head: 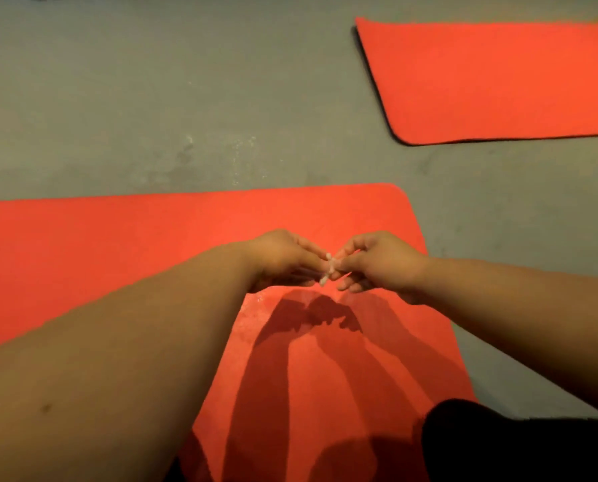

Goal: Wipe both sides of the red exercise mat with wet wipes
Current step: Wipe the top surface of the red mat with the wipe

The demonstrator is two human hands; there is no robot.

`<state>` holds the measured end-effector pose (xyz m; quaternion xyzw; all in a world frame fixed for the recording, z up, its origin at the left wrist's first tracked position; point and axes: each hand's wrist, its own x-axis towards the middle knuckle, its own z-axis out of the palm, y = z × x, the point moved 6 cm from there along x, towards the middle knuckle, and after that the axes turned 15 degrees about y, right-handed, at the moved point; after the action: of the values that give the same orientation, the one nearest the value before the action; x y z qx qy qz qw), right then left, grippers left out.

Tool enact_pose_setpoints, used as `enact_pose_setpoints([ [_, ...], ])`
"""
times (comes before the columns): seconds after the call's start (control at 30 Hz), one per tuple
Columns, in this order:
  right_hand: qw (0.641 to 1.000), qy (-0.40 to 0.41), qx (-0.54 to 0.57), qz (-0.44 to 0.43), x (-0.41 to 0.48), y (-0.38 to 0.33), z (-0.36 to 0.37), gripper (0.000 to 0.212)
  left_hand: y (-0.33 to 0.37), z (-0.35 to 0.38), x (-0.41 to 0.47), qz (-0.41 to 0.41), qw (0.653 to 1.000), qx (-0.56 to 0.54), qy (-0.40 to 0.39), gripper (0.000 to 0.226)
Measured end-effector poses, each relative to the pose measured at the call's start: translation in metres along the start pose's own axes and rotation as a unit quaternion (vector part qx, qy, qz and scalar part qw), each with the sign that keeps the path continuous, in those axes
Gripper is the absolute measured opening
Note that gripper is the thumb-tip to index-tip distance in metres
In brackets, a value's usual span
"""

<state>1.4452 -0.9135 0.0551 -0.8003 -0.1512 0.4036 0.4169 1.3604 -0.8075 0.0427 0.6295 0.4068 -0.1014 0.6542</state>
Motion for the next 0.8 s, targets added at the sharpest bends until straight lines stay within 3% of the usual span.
enact_pose_setpoints([
  [0.2, 0.996, 0.088, 0.019, -0.011, -0.035, -0.015, -0.067, 0.011, 0.039, 0.042, -0.014, 0.063, 0.998, 0.005, 0.03, 0.011],
  [0.57, 0.99, 0.103, 0.075, 0.067, 0.047, 0.068, -0.104, 0.013, 0.016, 0.108, 0.085, -0.002, 0.999, 0.034, -0.026, 0.012],
  [0.8, 0.984, 0.093, 0.115, 0.101, 0.103, 0.096, -0.099, 0.016, 0.024, 0.111, 0.141, -0.032, 0.999, -0.033, 0.005, 0.017],
])
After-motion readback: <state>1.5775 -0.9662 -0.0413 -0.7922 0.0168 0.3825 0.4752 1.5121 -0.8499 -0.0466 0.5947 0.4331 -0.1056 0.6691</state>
